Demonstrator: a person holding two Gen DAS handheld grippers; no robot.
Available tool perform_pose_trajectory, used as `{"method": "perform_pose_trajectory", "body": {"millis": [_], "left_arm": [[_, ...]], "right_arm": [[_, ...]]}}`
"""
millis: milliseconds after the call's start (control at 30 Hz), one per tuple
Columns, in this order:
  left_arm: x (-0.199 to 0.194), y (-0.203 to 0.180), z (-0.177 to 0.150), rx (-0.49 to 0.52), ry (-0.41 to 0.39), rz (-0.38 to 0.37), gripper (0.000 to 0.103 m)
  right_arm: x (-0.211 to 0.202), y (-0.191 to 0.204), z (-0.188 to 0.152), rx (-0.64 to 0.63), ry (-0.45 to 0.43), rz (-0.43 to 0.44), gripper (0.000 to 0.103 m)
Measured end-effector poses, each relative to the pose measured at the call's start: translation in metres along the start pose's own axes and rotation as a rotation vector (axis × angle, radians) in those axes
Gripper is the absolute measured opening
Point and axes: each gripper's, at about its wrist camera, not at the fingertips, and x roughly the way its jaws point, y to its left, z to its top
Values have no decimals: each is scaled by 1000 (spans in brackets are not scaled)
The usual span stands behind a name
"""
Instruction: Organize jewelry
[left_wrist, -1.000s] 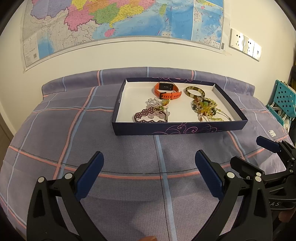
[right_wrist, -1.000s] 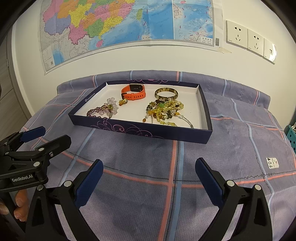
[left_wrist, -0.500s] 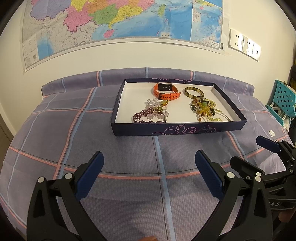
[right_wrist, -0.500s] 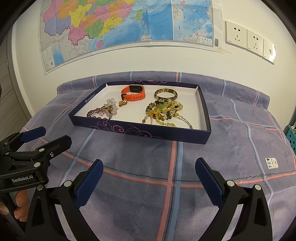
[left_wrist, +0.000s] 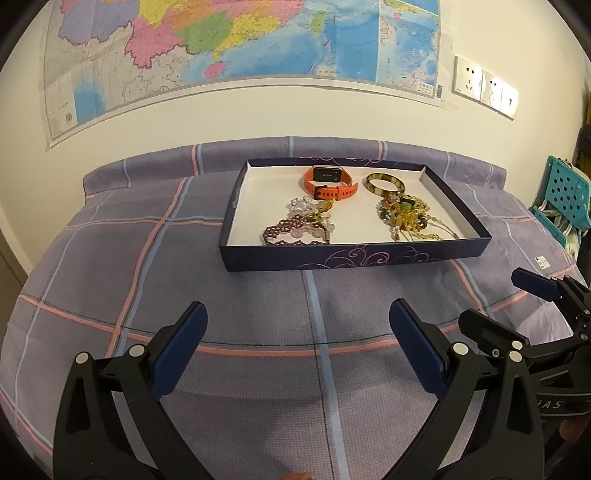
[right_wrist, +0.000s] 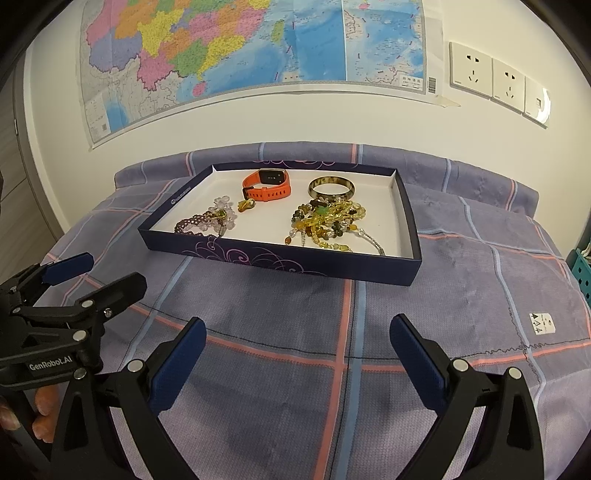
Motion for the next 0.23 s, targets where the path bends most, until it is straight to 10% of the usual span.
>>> {"method": "perform_pose_trajectory", "body": {"millis": [233], "left_arm": [[15, 12, -2, -32, 83, -29, 97]], "right_arm": [[6, -31, -1, -6, 66, -59, 96]]}}
